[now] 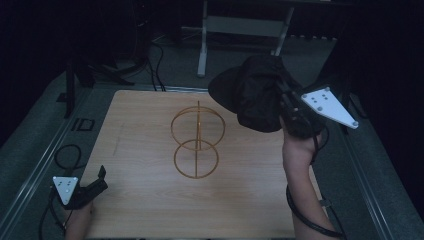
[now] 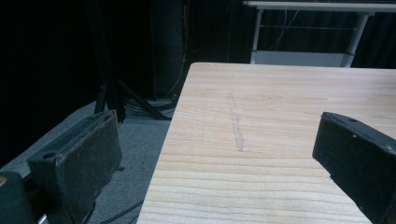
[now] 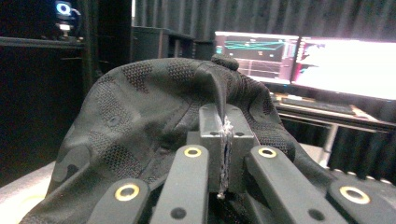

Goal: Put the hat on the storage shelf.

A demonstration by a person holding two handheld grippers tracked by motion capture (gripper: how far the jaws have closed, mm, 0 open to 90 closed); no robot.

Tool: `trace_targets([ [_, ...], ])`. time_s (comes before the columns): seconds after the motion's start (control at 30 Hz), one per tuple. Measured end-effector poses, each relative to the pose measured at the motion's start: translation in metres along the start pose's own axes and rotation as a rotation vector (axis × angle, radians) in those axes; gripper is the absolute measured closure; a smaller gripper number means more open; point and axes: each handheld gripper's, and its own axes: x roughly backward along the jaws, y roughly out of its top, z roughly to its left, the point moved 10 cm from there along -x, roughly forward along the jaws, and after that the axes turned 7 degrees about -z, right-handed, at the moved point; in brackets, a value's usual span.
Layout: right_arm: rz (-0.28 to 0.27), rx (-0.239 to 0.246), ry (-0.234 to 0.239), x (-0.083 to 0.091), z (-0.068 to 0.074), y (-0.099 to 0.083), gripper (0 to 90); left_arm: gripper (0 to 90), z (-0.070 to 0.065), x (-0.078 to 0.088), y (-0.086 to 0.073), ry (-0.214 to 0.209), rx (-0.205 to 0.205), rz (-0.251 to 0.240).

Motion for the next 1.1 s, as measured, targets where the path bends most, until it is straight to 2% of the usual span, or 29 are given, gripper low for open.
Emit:
trace_targets([
  [0.33, 0.005, 0.013, 0.082, -0.015, 0.043, 0.0, 88.7, 1.8, 0.0, 0.0, 0.0, -0.002, 0.0, 0.001],
  [0.77, 0.014, 0.016, 0.169, -0.033, 0.091, -0.006, 88.7, 1.8, 0.0, 0.0, 0.0, -0.004, 0.001, 0.003],
  [1.1, 0.018, 0.011, 0.21, -0.039, 0.108, -0.009, 88.7, 1.8, 0.0, 0.0, 0.0, -0.009, 0.004, 0.002],
])
